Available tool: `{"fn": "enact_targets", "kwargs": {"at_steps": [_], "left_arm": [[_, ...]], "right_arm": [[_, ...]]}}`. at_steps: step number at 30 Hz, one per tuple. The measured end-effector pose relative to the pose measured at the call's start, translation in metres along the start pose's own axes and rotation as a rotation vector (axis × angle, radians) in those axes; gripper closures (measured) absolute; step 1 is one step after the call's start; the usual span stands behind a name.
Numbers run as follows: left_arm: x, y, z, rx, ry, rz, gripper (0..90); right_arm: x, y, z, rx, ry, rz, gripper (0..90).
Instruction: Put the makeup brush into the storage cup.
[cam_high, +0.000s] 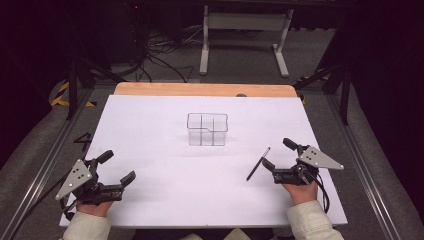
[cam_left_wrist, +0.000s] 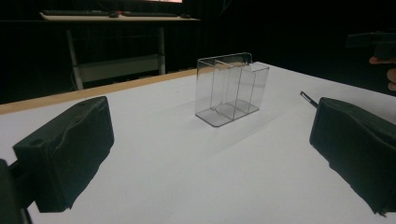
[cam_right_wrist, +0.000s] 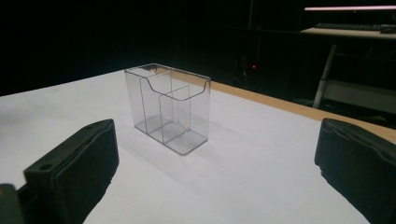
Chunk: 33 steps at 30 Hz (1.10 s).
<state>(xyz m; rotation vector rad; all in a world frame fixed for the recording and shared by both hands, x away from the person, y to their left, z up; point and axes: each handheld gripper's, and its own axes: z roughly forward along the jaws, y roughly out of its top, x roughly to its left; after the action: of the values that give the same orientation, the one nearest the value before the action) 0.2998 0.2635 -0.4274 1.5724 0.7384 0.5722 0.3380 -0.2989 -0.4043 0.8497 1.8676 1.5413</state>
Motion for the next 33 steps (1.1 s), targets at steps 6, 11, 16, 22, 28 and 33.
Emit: {"fn": "enact_targets", "kwargs": {"at_steps": [6,11,16,22,28,33], "left_arm": [[0.0,-0.001,0.0,-0.005,0.005,0.0,0.3],[0.001,-0.002,0.0,-0.001,0.009,0.0,0.3],[0.001,-0.002,0.001,0.005,0.007,0.006,0.3],[0.002,-0.003,0.001,0.003,0.004,0.002,0.3],[0.001,-0.003,0.002,0.012,0.004,0.008,0.3],[0.001,-0.005,0.004,0.026,0.002,0.015,0.3]], "right_arm": [[-0.006,0.004,0.01,0.046,-0.005,0.028,0.0],[-0.007,0.014,0.012,0.072,-0.028,0.019,0.8],[-0.009,0.023,0.012,0.063,-0.043,0.013,1.1],[-0.009,0.027,0.015,0.075,-0.049,-0.009,2.2],[-0.008,0.033,0.02,0.177,-0.056,-0.018,5.1],[-0.002,0.047,0.027,0.354,-0.079,-0.039,11.3]]}}
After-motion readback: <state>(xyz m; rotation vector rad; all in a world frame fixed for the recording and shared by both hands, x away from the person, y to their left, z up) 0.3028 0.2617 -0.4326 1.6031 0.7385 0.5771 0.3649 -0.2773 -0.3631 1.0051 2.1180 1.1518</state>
